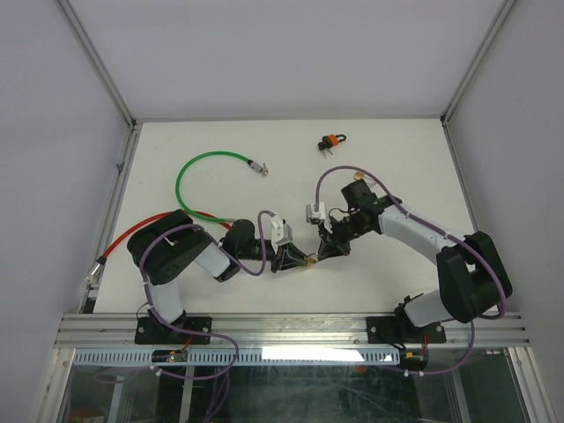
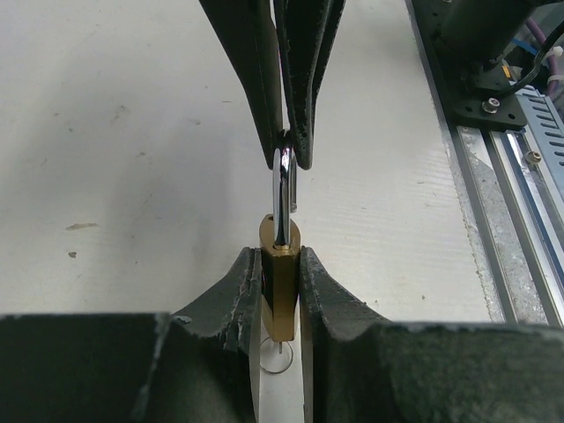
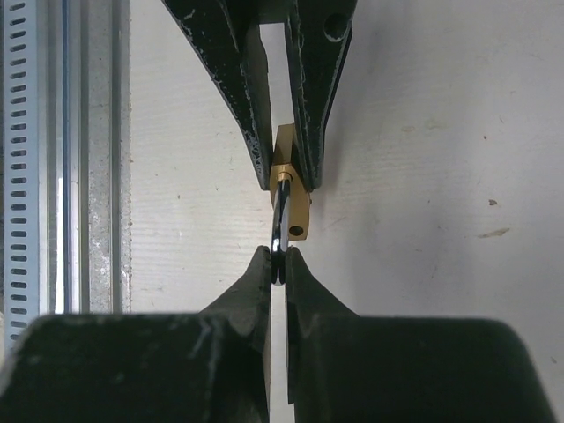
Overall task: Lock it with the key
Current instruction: Lock the lock.
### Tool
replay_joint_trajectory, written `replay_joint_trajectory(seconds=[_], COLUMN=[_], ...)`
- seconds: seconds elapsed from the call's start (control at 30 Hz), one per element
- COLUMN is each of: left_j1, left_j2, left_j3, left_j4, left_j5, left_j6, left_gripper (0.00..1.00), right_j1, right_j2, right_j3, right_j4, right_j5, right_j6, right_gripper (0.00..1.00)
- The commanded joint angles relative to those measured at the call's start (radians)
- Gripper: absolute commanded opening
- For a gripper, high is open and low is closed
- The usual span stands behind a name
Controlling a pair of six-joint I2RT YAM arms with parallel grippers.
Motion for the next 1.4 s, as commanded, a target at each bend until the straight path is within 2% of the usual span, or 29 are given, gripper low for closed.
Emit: replay_joint_trajectory(seconds=[0.0,0.4,0.57,0.8,0.9,1.0,1.2,1.37], left_j1=[-0.007,-0.006,-0.006,-0.006,-0.007,-0.006,-0.006,-0.006], left_j2=[0.028,0.051,0.057,0.064,0.062,0.061,0.065,0.084], left_j3=[0.015,0.009,0.003,-0.002,0.004,0.006,-0.002,-0.006], left_j4=[0.004,-0.002,-0.003,-0.007,-0.024,-0.029,-0.025,-0.005], left_j5=[0.007,0.009,-0.003,0.002,0.005,0.002,-0.022,-0.041], left_j6=[0.057,0.102,0.111,0.120,0.124,0.126,0.133,0.134], left_gripper=[0.00,0.00,0.00,0.00,0.00,0.00,0.00,0.00], right_j1=[0.032,0.095,0.111,0.111,0.111,0.112,0.166,0.214], right_j2=[0.020,0.060,0.048,-0.041,-0.041,-0.021,0.042,0.090], right_j3=[0.050,0.033,0.019,-0.033,-0.027,-0.023,-0.017,0.008], right_j4=[0.013,0.011,0.081,0.215,0.196,0.163,0.119,0.114], right_j5=[-0.014,0.017,0.032,0.136,0.136,0.072,0.023,0.059], right_j6=[-0.029,-0.095,-0.064,-0.053,-0.068,-0.086,-0.117,-0.076], right_gripper=[0.00,0.00,0.00,0.00,0.00,0.00,0.00,0.00])
